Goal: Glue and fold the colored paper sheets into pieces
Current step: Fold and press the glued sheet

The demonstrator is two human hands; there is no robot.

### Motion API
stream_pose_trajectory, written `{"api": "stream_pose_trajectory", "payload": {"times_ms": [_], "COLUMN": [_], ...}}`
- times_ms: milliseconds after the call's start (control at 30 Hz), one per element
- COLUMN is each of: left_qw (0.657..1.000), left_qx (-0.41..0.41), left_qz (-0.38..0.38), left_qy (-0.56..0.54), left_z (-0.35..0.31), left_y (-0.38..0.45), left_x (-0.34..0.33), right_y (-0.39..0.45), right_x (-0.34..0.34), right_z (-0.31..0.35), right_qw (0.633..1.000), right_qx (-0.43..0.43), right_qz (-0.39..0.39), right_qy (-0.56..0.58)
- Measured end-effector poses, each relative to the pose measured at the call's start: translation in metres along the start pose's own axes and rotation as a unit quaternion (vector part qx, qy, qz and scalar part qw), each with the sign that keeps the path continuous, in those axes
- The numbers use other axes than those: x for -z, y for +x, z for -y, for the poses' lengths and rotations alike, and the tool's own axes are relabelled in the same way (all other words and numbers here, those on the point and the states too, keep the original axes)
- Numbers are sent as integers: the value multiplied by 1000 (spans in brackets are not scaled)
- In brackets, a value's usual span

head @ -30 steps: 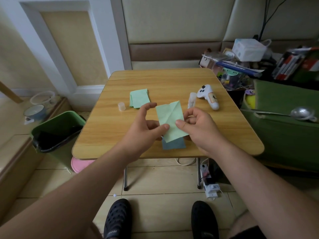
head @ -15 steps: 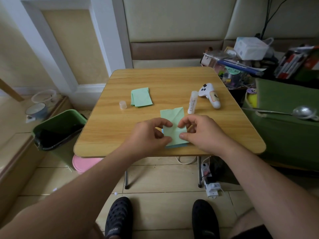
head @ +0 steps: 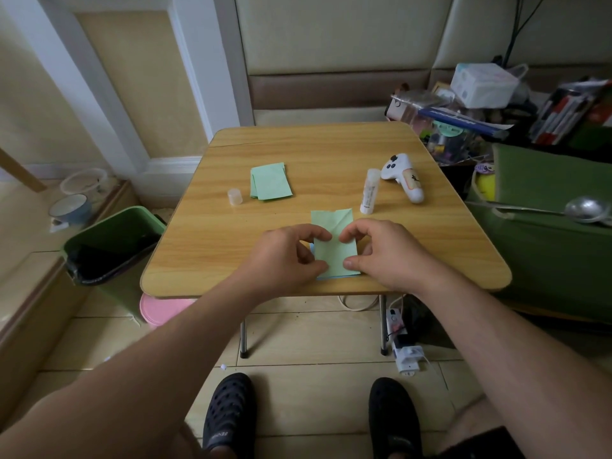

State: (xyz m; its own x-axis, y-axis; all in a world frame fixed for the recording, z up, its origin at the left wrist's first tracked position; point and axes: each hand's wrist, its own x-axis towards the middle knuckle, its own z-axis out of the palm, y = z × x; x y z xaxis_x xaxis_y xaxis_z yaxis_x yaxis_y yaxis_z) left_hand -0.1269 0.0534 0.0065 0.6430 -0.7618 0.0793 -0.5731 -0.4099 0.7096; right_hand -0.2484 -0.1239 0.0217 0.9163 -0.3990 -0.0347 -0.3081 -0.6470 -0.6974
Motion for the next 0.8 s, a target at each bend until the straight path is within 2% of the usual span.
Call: {"api": "stream_pose_trajectory", "payload": {"times_ms": [800], "left_qw": [1000], "left_qx": [-20], "left_qz": [4], "left_qy": [13], "left_z": [6], "left_y": [4], "left_x": [-1], "right_y": [-2], "right_x": [-1], "right_z": [4], "right_qw": [998], "right_qx": [33], "right_qz": [10], "right_qy": [-52]}}
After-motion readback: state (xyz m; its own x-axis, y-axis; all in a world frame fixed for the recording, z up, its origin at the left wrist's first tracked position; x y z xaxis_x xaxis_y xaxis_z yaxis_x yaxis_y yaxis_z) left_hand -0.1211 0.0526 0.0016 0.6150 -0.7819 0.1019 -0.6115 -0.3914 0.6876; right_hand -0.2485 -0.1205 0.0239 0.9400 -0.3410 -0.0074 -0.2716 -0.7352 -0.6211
